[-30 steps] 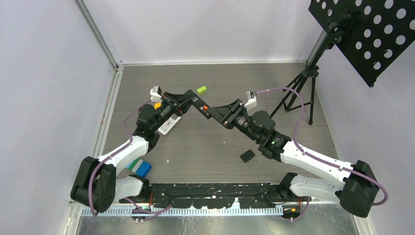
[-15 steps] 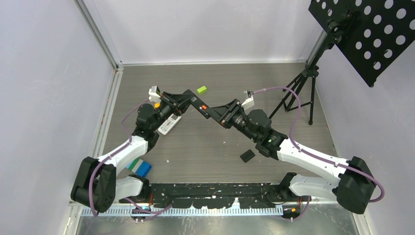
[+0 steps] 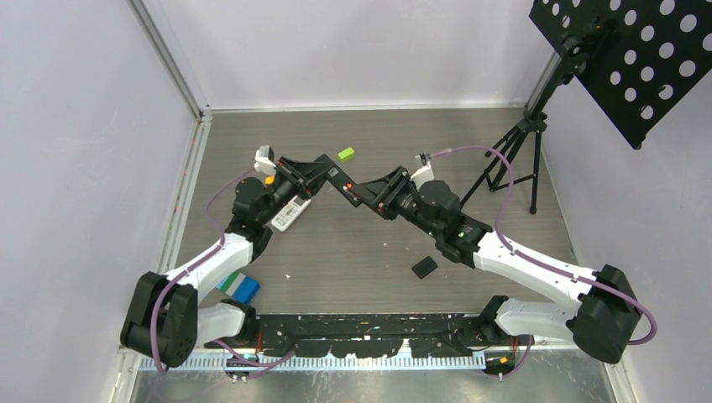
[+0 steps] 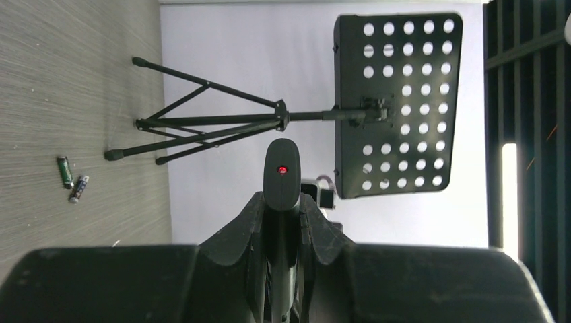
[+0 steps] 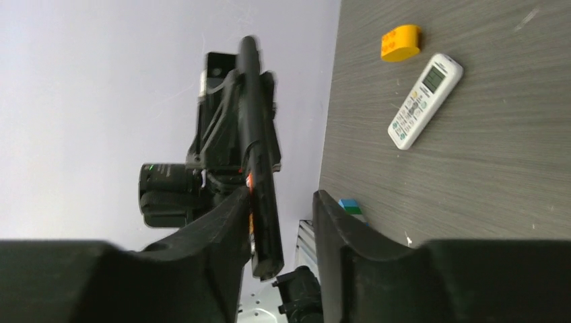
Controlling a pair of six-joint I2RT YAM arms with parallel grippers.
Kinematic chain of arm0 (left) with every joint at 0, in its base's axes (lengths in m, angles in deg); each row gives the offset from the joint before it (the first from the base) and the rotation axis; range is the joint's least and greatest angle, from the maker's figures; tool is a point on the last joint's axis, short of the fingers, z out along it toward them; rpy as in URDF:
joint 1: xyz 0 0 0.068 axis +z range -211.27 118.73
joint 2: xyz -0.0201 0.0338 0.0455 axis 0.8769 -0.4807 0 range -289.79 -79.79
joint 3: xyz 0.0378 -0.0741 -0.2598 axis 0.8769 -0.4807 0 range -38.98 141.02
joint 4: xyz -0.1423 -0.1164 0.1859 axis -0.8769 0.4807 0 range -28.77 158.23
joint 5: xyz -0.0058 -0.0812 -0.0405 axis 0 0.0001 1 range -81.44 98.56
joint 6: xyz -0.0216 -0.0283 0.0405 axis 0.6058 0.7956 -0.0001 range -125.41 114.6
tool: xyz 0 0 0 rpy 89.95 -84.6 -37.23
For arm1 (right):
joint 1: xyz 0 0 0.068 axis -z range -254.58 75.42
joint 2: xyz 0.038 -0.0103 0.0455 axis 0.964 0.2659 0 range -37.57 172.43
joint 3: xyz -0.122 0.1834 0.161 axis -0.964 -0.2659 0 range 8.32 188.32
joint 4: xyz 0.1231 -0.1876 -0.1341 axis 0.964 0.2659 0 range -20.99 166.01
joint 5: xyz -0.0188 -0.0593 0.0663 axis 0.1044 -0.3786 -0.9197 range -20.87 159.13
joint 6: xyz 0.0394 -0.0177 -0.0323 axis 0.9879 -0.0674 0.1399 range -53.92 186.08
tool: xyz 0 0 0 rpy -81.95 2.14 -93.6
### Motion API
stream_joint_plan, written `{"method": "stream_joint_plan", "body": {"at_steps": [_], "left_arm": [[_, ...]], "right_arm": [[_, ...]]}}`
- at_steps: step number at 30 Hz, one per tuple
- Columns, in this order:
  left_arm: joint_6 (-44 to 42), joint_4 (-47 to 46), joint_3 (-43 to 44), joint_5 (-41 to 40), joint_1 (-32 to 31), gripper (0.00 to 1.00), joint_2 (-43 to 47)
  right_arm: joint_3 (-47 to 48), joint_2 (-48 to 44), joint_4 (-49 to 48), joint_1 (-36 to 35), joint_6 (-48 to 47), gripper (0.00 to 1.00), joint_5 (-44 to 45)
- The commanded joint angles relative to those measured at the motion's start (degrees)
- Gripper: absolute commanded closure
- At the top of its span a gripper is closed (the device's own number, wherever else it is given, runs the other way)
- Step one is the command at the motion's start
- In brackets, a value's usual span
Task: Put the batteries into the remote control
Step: Load the battery into the remote control.
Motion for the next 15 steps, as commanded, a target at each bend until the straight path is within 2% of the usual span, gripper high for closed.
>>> {"method": "stream_joint_plan", "body": {"at_steps": [1,2,4,7,9,12,15], "left_arm": [[-7.1,-0.9,2.8,3.8,-0.1,1.00,4.0],[-8.9,0.2,3.0,4.4,0.2,1.00,4.4],[-12.9,2.4,3.2,5.7,0.8,1.00,5.0],[-19.6,6.3,3.7,7.9,1.5,1.00,6.0],[-23.4,9.9,4.2,9.4,1.7,1.00,6.5],[-29.2,14.2,4.5,10.5,2.0,1.00,7.6],[-35.4,21.8,4.5,8.2,2.3,1.00,9.9]], "right_arm": [[0.7,0.5,3.2,0.9,-4.5,0.43,-0.8],[0.4,0.2,2.1,1.2,-6.1,0.35,-1.8],[-0.8,-1.0,-1.5,1.3,-8.6,0.27,-6.0],[-2.7,-3.6,-5.8,1.6,-11.8,0.23,-9.4],[-2.7,-5.4,-4.5,1.9,-14.2,0.22,-10.6],[-1.2,-9.0,5.2,2.4,-19.9,0.22,-7.9],[2.5,-11.4,23.4,2.6,-25.9,0.22,2.8]]}}
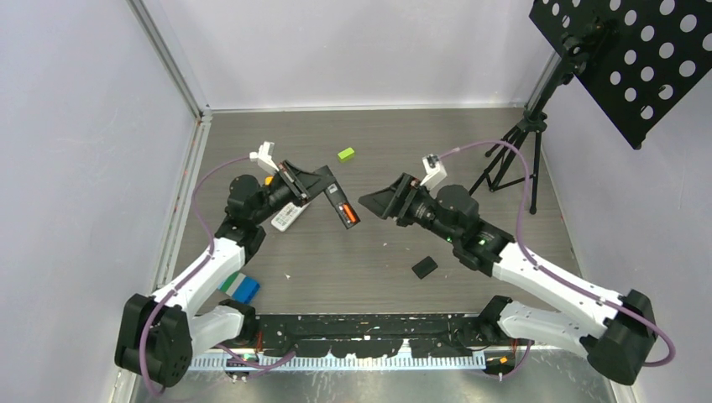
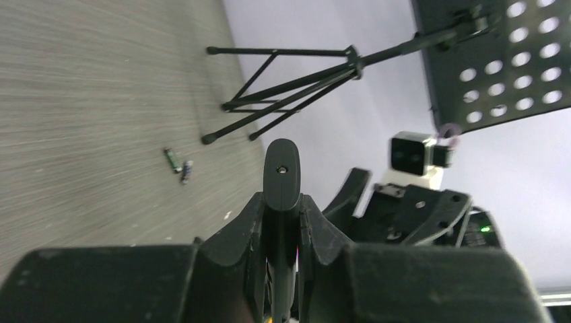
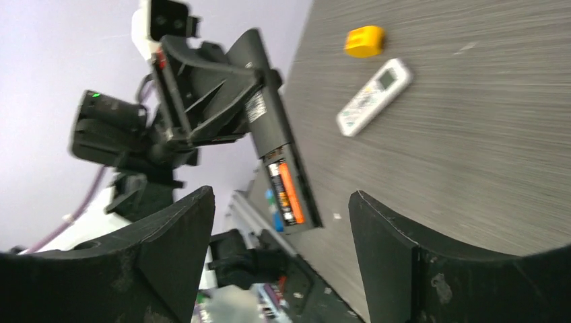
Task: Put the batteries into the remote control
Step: Load the battery into the remote control, then adjust the battery cover at the center of the board.
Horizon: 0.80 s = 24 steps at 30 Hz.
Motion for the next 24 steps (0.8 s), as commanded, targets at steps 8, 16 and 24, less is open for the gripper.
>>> {"method": "stream_joint_plan", "body": {"at_steps": [8,16,24], "left_arm": [[-21.2,21.9,2.4,-5.9,1.0,1.00,8.4],[-22.3,21.8,1.6,-5.7,1.1,1.00,8.1],[-20.0,13.4,-5.4,-5.3,1.1,1.00,10.1]], "right_arm": [[10.9,1.3,57.9,5.5,-5.0,0.35,31.6],[4.3,5.5,62.8,6.4,1.9,0.28,24.4],[-0.1,10.4,58.5,6.4,7.4,0.22,17.8]]}}
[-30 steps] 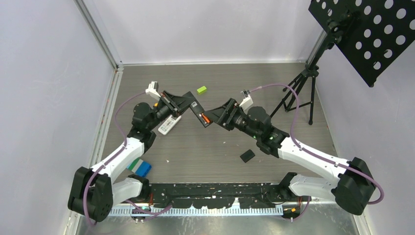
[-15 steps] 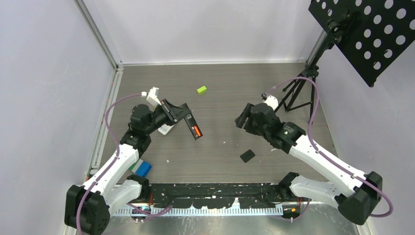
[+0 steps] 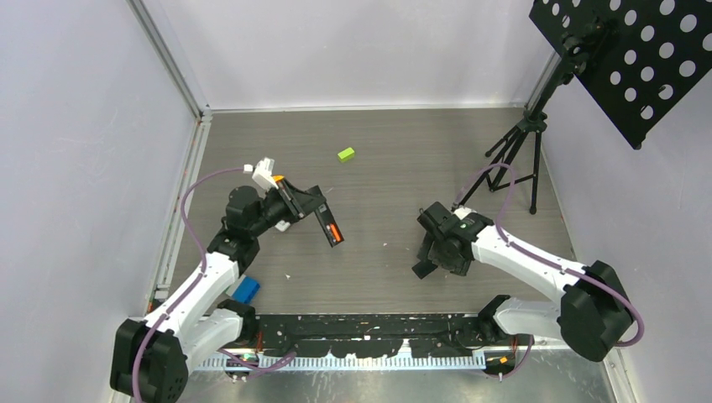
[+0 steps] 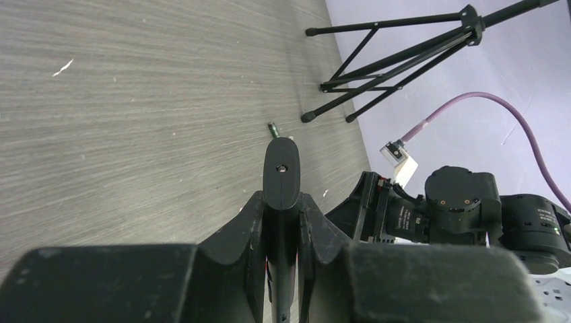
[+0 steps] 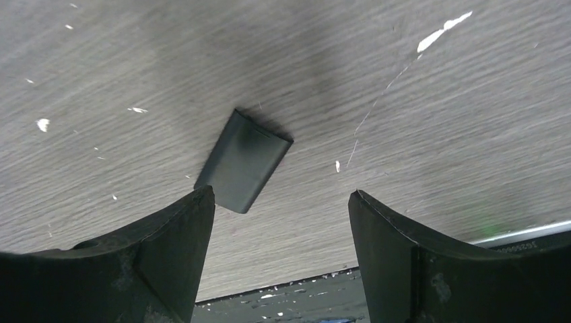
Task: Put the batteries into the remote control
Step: Adjust the battery cover at the center of the board.
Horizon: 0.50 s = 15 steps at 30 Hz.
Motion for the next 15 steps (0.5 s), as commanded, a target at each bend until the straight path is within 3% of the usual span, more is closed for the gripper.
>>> {"method": "stream_joint_plan", "body": {"at_steps": [1,5,9,15], "left_arm": [[1.3,-5.6,-3.2,-0.9,0.4,1.00,1.9],[2.3,-4.6,-3.1,-0.7,0.3,1.00,0.6],[4.1,-8.7,-5.6,-1.2,0.4,1.00,1.0],[5.0,-10.2,-9.0,-3.3,0.4,1.00,3.4]], "right_arm": [[-0.3,1.7,-2.4,-0.1,4.8,0.22,-3.1],[0.5,6.6,-2.1,1.0,9.4,0.29,-6.1],[2.9,13.1,-1.5,1.5,11.6,0.29,-9.5],[4.2,15.7,0.1,1.5,16.3,0.28,-7.5]]}}
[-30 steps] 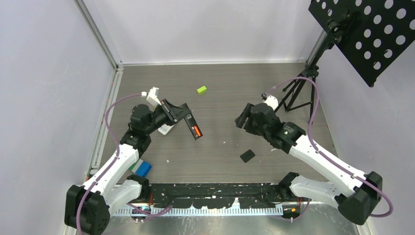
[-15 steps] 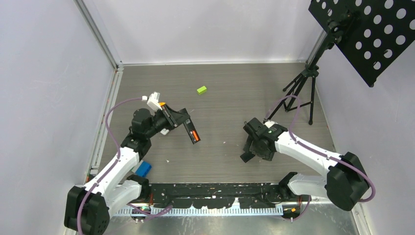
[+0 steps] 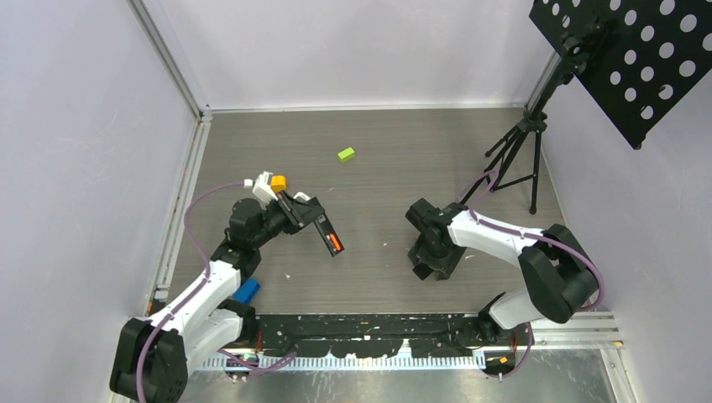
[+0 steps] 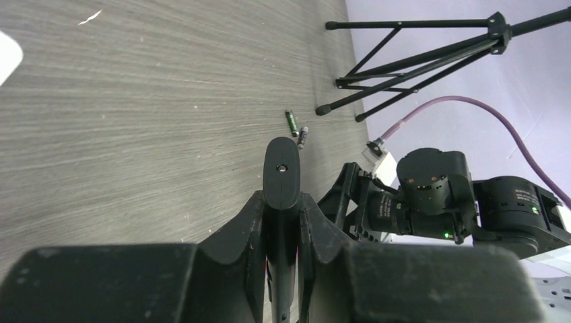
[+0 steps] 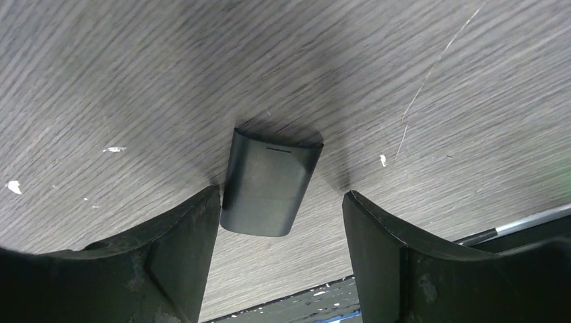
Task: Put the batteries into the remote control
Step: Adjust the battery cover at the center of the board.
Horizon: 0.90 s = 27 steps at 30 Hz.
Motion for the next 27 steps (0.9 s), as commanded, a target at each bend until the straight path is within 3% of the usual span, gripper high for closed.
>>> {"method": "stream_joint_plan", "body": {"at_steps": [1,5,9,14,23,27], "left_arm": [[0.8,-5.1,-1.6,-1.8,0.4,1.00,2.9],[-0.3,-3.7,-1.9,-2.6,0.4,1.00,4.5],[-0.9,-3.0,-1.6,-2.7,0.4,1.00,5.2],[-1.4,-2.8,-1.6,-2.5,0.4,1.00,4.9],[-1.9,-1.9,-0.9,-1.2,0.4,1.00,2.8],[-3.8,0.1,-0.1,-1.8,0.3,1.00,2.8]], "right_arm": [[1.8,0.9,2.1,0.0,5.5,0.28,0.4],[1.9,1.8,3.1,-0.1,8.0,0.29,-0.3],[0.9,0.4,2.6,-0.1,9.2,0.50,0.0],[0.4,-0.2,-4.0,-0.9,4.4,0.65,-2.1],[13.1,8.7,-2.1,-13.5,-20.1,0.67,6.9],[13.6,10.9,-4.0,-15.3,-29.6,0.59,4.4]]}}
